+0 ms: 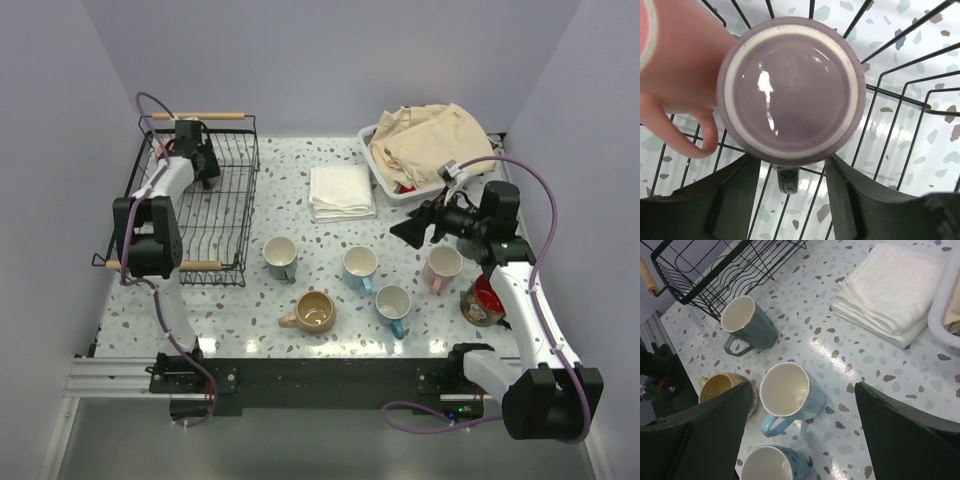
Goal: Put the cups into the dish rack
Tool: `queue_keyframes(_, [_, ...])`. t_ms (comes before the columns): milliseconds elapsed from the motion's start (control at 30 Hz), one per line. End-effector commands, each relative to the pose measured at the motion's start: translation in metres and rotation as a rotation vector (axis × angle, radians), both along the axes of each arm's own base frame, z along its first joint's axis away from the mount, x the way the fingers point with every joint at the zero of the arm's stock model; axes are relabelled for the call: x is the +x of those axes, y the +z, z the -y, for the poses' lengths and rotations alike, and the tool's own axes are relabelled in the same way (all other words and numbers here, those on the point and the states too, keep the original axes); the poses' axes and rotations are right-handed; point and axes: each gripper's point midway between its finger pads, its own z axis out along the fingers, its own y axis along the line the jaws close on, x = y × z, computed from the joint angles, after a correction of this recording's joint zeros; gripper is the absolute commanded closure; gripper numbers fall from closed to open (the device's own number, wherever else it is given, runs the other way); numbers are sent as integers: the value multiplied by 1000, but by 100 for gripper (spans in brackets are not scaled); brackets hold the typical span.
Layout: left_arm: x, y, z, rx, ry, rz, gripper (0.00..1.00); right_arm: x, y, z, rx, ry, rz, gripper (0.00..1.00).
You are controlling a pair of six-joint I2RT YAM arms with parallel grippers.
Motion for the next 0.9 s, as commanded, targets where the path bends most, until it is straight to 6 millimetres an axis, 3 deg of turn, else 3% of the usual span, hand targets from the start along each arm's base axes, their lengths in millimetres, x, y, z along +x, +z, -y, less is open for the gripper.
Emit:
queue_keyframes(0, [8, 84, -5, 9, -19, 177, 38, 4, 14, 1, -17, 16, 56, 11])
queue_keyframes(33, [3, 100, -4, 8, -25, 204, 37, 3, 14, 0, -15, 19, 53, 11])
queue_keyframes(100, [-7, 108, 0, -5, -38, 218, 34, 1, 13, 0, -31, 43, 71, 11])
queue_keyframes(133, [-15, 129, 1, -11, -43, 258, 33, -1, 12, 0, -45, 58, 85, 11])
queue_keyframes(200, [-28, 132, 12, -53, -73, 272, 31, -4, 11, -1, -61, 88, 103, 11])
queue_keyframes(233, [-38, 154, 16, -66, -85, 321, 30, -6, 11, -2, -69, 99, 110, 11])
queue_keyframes(267, [-45, 160, 24, -95, -113, 336, 29, -7, 11, -2, -77, 111, 118, 11])
queue_keyframes(300, [-55, 154, 30, -123, -124, 331, 28, -8, 9, -1, -96, 125, 128, 11])
queue_keyframes(333, [-68, 176, 34, -135, -140, 383, 27, -9, 7, 0, -106, 133, 131, 11])
queue_keyframes(367, [-77, 180, 43, -166, -171, 398, 26, -8, 6, 0, -119, 144, 140, 11])
queue_keyframes(400, [-88, 170, 48, -192, -181, 388, 25, -11, 2, 0, -139, 168, 142, 11])
queue_keyframes(433, [-103, 189, 53, -202, -201, 437, 24, -12, 0, 0, -143, 178, 139, 11])
queue_keyframes(467, [-113, 190, 62, -234, -241, 446, 23, -9, -2, 0, -148, 189, 123, 8])
queue_keyframes(500, [-125, 178, 66, -252, -250, 432, 23, -15, -8, 0, -164, 214, 97, 6])
queue_keyframes(533, [-142, 192, 75, -272, -293, 474, 22, -17, -10, 0, -166, 233, 78, 5])
queue_keyframes(667, [-184, 189, 98, -327, -406, 527, 18, -24, -20, 4, -247, 280, -24, 1])
queue_keyframes(733, [-204, 182, 106, -327, -465, 545, 17, -21, -30, 10, -363, 266, -39, 1])
queue_keyframes(867, [-233, 184, 130, -341, -634, 648, 14, -22, -37, -4, -574, 303, -46, 1])
